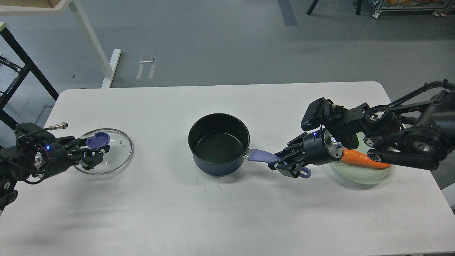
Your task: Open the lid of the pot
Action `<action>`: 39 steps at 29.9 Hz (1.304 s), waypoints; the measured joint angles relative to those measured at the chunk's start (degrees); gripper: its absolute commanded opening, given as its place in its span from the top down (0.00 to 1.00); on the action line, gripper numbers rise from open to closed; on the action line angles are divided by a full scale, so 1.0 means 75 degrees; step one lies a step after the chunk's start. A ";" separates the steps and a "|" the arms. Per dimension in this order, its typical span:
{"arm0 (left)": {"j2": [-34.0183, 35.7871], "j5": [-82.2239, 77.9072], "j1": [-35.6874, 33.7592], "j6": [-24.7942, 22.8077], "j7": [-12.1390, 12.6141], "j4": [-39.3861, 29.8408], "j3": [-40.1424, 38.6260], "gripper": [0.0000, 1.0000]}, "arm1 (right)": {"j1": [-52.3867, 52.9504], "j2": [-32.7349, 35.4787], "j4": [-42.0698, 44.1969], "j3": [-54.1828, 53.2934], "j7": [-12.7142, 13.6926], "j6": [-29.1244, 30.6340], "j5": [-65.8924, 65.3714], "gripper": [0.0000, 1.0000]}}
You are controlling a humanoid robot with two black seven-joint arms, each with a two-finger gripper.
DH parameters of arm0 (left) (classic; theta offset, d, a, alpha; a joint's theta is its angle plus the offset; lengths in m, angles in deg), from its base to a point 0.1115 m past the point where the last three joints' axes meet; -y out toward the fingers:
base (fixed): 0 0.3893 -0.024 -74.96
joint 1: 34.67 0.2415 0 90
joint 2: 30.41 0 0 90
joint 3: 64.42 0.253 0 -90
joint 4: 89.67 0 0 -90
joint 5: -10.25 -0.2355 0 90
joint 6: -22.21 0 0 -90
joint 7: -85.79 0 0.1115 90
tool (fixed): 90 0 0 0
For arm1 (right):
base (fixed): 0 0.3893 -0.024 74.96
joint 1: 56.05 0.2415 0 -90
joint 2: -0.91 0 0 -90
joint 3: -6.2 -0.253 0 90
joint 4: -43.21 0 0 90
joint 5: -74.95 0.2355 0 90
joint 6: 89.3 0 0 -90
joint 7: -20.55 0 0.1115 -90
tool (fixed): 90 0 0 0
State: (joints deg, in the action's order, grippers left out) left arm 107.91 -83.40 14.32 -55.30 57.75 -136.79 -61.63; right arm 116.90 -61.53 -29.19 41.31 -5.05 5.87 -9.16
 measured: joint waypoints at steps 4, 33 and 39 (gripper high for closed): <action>-0.0008 0.0000 0.0016 -0.0007 0.0002 0.0022 -0.0003 0.31 | -0.0044 0.0040 -0.0002 0.0006 0.0000 0.0000 0.0000 0.74; 0.0032 0.6645 -0.1420 -0.1268 0.0005 0.0010 -0.0128 0.01 | -0.1157 0.2381 0.0263 -0.4356 -0.0254 -0.0099 0.2483 0.01; -0.0518 0.9142 -0.1732 -0.1716 0.0005 0.0047 -0.0219 0.01 | -0.2202 0.2774 0.0802 -0.5613 -0.0255 -0.0152 0.5274 0.01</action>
State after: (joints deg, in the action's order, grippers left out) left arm 104.03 -14.84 1.33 -68.17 57.79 -136.44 -63.27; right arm 100.39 -40.73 -23.17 -0.79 -6.96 4.73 30.39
